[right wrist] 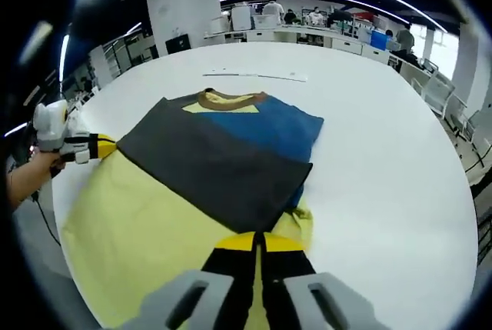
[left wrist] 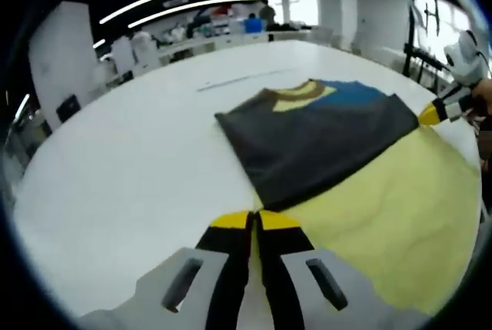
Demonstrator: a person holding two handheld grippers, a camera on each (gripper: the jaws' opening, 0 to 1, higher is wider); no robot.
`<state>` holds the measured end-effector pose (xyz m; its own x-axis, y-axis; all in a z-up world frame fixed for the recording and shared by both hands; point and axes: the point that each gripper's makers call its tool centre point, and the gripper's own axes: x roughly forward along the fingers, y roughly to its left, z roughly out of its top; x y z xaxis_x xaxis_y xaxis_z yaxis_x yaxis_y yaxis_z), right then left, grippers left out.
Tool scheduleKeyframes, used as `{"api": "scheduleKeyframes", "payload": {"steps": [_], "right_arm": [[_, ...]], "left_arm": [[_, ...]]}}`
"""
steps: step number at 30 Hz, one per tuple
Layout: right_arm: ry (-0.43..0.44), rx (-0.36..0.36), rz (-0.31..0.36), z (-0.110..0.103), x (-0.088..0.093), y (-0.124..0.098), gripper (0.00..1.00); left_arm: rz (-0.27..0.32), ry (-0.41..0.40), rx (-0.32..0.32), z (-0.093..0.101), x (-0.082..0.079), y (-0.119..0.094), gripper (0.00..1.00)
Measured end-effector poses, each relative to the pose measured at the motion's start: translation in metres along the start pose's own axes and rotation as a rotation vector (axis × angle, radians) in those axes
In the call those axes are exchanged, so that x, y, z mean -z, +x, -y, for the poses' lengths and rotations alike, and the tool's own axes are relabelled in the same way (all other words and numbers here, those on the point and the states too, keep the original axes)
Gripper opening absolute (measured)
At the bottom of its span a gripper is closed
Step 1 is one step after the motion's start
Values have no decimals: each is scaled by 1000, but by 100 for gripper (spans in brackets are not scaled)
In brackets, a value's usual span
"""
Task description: Fold the garment on the visible template until the final outline fits inside the template.
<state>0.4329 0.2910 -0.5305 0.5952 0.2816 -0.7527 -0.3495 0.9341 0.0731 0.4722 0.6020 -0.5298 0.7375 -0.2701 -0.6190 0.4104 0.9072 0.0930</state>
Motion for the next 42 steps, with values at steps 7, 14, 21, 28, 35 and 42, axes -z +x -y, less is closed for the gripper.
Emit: {"api": "scheduleKeyframes", "payload": {"steps": [7,14,21,28,35,42], "right_arm": [[24,-23,38,-3,-16,-11,36],[-25,-112,24,-20,-29,-34,68],[-99,-188,-36,-45,-12,-53,85],[-146,-200,-56,-57,6,-69,90],[-130,-200,-67,-64,27,-80,91],[-107,-182,-100,-64,55,-89,90]], "left_arm": [[35,1,-6,-5,-15,-15,31],[65,19,64,9,-29,-39,57],[68,57,135,26,-33,-67,75],[39,53,203,42,-20,-88,82],[-19,58,243,52,6,-107,77],[-63,41,259,62,29,-119,76]]}}
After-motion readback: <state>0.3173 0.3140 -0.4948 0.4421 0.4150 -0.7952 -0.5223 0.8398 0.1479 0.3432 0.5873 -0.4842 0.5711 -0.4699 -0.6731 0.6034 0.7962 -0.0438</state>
